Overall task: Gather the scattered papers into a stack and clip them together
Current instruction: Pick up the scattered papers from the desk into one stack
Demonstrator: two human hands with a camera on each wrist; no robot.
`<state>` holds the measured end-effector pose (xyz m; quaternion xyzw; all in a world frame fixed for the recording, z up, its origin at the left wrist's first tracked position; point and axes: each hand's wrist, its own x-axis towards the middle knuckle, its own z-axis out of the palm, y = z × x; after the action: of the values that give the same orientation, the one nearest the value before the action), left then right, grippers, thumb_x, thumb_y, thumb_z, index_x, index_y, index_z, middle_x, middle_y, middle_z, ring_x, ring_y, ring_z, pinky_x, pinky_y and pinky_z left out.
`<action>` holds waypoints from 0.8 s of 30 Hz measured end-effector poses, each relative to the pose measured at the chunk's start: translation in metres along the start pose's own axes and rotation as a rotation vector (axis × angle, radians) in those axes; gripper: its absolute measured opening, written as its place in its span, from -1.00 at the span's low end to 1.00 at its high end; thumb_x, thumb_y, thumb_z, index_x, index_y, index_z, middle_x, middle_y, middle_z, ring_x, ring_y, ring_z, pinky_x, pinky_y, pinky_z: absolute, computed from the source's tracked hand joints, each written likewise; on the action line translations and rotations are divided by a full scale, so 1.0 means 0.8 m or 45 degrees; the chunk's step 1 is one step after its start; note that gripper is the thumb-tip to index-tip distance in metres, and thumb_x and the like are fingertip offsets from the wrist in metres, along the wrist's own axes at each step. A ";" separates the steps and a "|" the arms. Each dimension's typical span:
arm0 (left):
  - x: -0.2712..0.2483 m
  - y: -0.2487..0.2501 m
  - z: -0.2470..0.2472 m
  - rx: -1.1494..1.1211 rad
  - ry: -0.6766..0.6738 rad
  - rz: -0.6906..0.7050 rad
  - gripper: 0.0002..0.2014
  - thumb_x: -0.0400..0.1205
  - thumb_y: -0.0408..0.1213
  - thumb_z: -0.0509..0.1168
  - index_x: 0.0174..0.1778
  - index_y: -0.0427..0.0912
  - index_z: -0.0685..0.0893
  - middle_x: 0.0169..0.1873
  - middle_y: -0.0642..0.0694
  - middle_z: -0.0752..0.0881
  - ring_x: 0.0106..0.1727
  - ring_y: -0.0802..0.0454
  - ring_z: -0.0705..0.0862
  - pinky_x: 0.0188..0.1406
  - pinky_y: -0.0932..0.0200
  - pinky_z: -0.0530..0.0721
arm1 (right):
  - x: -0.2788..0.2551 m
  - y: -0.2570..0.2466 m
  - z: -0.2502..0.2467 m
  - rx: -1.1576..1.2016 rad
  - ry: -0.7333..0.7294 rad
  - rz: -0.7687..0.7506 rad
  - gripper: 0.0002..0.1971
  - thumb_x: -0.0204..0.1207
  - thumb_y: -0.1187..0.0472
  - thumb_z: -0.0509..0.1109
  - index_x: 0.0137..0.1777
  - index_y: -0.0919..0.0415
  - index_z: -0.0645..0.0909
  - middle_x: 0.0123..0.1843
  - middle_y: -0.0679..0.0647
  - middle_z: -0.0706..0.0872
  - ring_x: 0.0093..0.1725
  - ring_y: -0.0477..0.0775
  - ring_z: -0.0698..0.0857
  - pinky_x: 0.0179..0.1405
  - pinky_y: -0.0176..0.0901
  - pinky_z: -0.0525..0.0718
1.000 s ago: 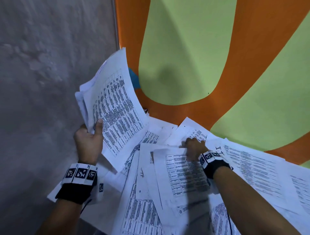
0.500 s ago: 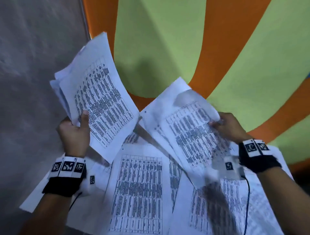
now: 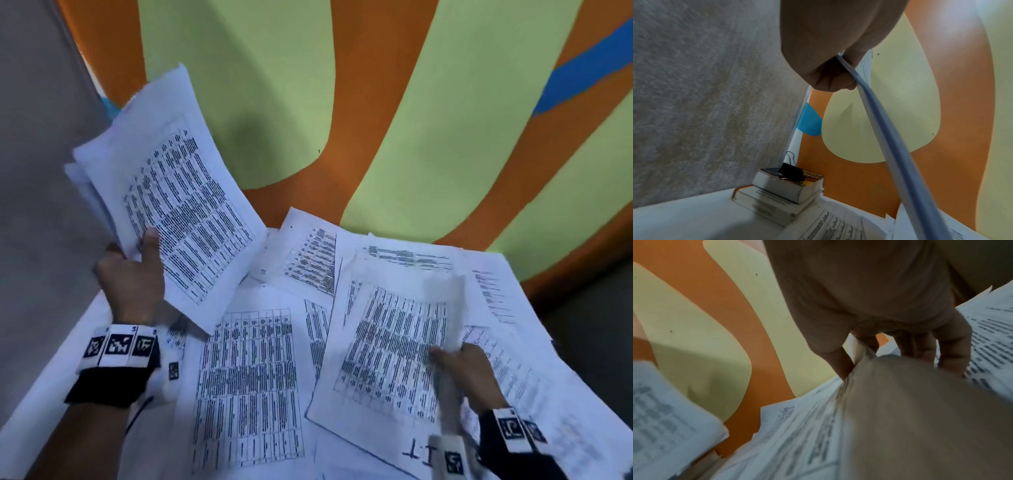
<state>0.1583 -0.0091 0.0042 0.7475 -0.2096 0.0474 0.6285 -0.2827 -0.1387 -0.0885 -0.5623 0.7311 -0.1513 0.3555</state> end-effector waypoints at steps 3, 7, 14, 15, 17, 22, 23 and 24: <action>-0.013 0.010 0.013 -0.044 -0.089 0.007 -0.61 0.64 -0.14 0.34 -0.03 -0.52 0.69 -0.17 -0.25 0.70 -0.11 0.03 0.60 -0.28 0.14 0.46 | -0.012 0.000 0.012 -0.122 0.063 -0.082 -0.73 0.42 0.16 0.57 -0.27 0.37 0.62 -0.30 0.30 0.74 -0.34 0.18 0.73 -0.40 -0.12 0.66; -0.023 0.012 0.018 -0.059 -0.133 0.118 -0.49 0.61 0.01 0.34 0.17 -0.44 0.69 0.11 -0.34 0.76 0.16 -0.12 0.73 0.06 0.01 0.66 | -0.024 -0.007 0.015 -0.107 0.036 -0.062 -0.76 0.36 0.26 0.57 -0.12 0.42 0.63 -0.26 0.27 0.75 -0.26 0.27 0.78 -0.24 0.14 0.80; -0.035 0.013 0.034 -0.007 -0.260 0.107 -0.53 0.62 -0.11 0.37 0.00 -0.59 0.66 -0.01 -0.50 0.74 0.02 -0.29 0.74 -0.10 0.01 0.55 | -0.062 -0.037 -0.059 -0.137 0.325 -0.399 -0.84 0.48 0.36 0.45 -0.20 0.29 0.48 -0.40 -0.01 0.52 -0.38 0.07 0.45 -0.53 -0.27 0.27; -0.037 0.015 0.035 -0.002 -0.279 0.094 -0.56 0.63 -0.15 0.37 0.00 -0.60 0.65 -0.02 -0.51 0.74 0.00 -0.26 0.73 -0.10 0.03 0.52 | -0.062 -0.043 -0.066 -0.143 0.343 -0.434 -0.78 0.48 0.37 0.44 -0.26 0.22 0.43 -0.43 -0.07 0.47 -0.41 0.06 0.42 -0.54 -0.34 0.24; -0.044 0.018 0.046 -0.024 -0.334 0.055 -0.56 0.63 -0.16 0.37 0.03 -0.60 0.65 0.01 -0.50 0.73 0.02 -0.24 0.72 -0.05 0.03 0.54 | -0.064 -0.052 -0.083 -0.150 0.385 -0.484 -0.65 0.45 0.39 0.45 -0.36 0.12 0.33 -0.48 -0.10 0.44 -0.47 0.03 0.41 -0.56 -0.28 0.19; -0.061 0.032 0.066 -0.060 -0.423 0.026 -0.61 0.63 -0.19 0.37 0.05 -0.56 0.68 -0.06 -0.32 0.73 -0.05 -0.14 0.66 -0.02 0.01 0.54 | -0.064 -0.058 -0.120 -0.062 0.496 -0.531 -0.77 0.41 0.40 0.46 -0.34 0.21 0.48 -0.48 0.11 0.60 -0.42 0.28 0.55 -0.42 -0.03 0.42; -0.064 0.033 0.068 -0.067 -0.443 0.027 -0.62 0.63 -0.20 0.37 0.04 -0.56 0.68 -0.09 -0.31 0.72 -0.07 -0.11 0.64 -0.04 0.02 0.54 | -0.063 -0.058 -0.130 0.014 0.532 -0.538 -0.81 0.41 0.40 0.47 -0.32 0.20 0.53 -0.45 0.15 0.65 -0.43 0.27 0.58 -0.42 -0.02 0.48; -0.066 0.034 0.070 -0.068 -0.461 0.032 -0.62 0.62 -0.20 0.37 0.02 -0.56 0.69 -0.12 -0.34 0.73 -0.10 -0.10 0.63 -0.07 0.00 0.55 | -0.065 -0.059 -0.141 0.080 0.559 -0.553 -0.82 0.41 0.39 0.47 -0.31 0.18 0.56 -0.43 0.15 0.67 -0.44 0.22 0.60 -0.43 -0.04 0.50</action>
<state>0.0895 -0.0524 -0.0003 0.7242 -0.3297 -0.0856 0.5996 -0.3207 -0.1257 0.0383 -0.6481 0.6481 -0.3639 0.1657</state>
